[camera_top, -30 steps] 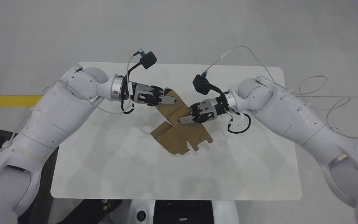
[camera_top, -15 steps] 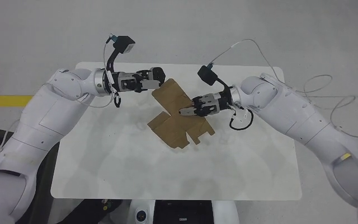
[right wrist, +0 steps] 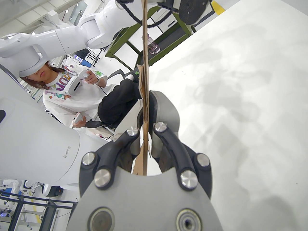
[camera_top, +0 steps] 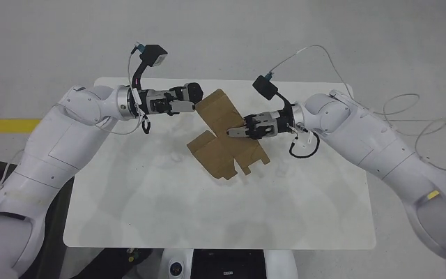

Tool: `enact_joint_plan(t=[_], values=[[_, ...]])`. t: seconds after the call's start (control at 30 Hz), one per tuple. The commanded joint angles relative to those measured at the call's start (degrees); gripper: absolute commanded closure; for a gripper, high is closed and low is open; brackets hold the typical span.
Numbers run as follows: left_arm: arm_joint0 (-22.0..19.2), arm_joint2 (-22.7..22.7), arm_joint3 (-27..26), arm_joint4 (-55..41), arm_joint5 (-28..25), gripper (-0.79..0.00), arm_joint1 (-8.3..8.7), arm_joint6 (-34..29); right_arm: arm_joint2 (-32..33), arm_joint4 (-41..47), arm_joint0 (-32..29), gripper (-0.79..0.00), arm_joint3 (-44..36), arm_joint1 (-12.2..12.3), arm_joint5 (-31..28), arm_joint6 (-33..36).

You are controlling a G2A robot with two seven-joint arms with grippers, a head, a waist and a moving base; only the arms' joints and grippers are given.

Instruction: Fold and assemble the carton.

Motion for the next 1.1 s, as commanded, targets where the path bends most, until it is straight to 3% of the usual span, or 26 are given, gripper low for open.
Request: enact_joint_plan(t=[0.0,0.13,0.3,0.6,0.83,1.07], values=[[0.0,0.0,0.0,0.0,0.0,-0.785,0.0,0.0,0.0,0.0,0.0,0.0,0.0,0.0,0.0,0.0],[0.0,0.0,0.0,0.0,0.0,-0.785,0.0,0.0,0.0,0.0,0.0,0.0,0.0,0.0,0.0,0.0],[2.9,-2.6,-0.9,1.8,1.5,-0.785,0.52,4.8,1.9,1.7,-2.8,0.0,-1.8,0.3,3.5,-2.8],[9.0,-7.4,-0.8,1.5,3.4,-0.785,1.66,7.8,7.3,12.8,-7.7,0.0,-3.5,2.6,10.3,0.0],[12.3,-7.3,-2.8,-0.6,4.0,-0.785,0.65,10.2,12.0,18.8,-11.9,0.0,-3.6,3.2,13.3,-1.7],[14.3,-5.5,-5.3,2.1,6.1,-0.785,-1.02,14.4,14.9,19.3,-13.1,0.0,-1.6,2.0,15.5,-1.6]])
